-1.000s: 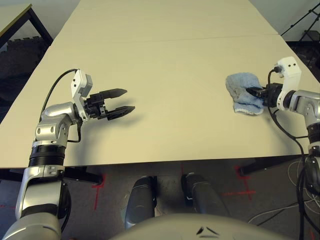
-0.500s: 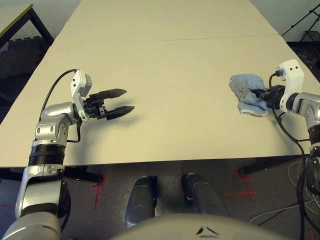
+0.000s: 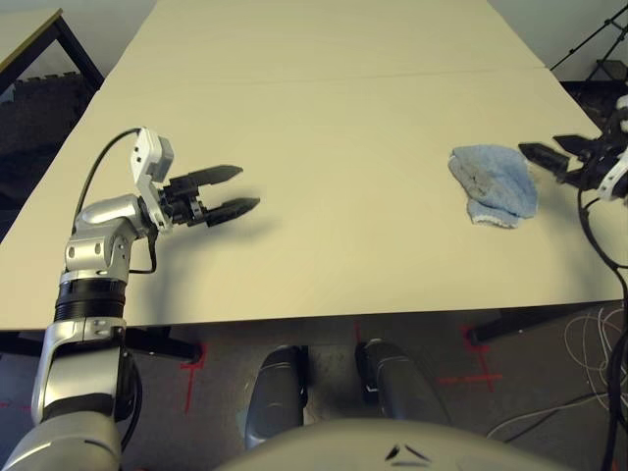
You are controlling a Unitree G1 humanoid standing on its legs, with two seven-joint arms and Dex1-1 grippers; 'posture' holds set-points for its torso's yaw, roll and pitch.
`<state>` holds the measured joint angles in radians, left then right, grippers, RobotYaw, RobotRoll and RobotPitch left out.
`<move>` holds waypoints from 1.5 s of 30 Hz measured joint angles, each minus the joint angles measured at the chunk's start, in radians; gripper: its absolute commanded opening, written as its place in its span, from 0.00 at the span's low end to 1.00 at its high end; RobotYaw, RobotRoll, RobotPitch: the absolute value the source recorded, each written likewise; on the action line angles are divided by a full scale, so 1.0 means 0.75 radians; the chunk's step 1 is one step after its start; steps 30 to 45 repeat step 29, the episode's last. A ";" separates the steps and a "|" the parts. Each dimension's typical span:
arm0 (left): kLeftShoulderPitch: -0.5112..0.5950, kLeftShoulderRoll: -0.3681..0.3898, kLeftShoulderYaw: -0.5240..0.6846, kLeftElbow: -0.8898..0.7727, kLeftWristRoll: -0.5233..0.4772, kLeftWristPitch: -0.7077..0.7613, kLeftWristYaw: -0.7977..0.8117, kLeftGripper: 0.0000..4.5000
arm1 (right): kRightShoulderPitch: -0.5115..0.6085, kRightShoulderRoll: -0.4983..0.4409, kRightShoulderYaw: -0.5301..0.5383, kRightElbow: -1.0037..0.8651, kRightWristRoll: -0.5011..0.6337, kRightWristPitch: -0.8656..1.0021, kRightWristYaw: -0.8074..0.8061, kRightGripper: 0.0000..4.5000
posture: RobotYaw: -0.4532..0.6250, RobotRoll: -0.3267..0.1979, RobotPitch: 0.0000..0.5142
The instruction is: Wipe the water off the table with a rag.
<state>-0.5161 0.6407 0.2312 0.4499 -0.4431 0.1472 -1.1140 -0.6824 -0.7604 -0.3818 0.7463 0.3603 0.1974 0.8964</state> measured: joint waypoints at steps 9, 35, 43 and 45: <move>-0.090 -0.058 0.117 0.269 0.172 -0.278 0.642 1.00 | 0.049 0.151 -0.072 0.049 0.032 -0.328 -0.112 0.99 | 0.30 0.62 0.28; -0.093 -0.062 0.192 0.492 0.259 -0.522 1.122 1.00 | 0.017 0.164 -0.108 0.318 0.033 -0.590 -0.222 0.99 | 0.33 0.62 0.27; -0.093 -0.062 0.192 0.492 0.259 -0.522 1.122 1.00 | 0.017 0.164 -0.108 0.318 0.033 -0.590 -0.222 0.99 | 0.33 0.62 0.27; -0.093 -0.062 0.192 0.492 0.259 -0.522 1.122 1.00 | 0.017 0.164 -0.108 0.318 0.033 -0.590 -0.222 0.99 | 0.33 0.62 0.27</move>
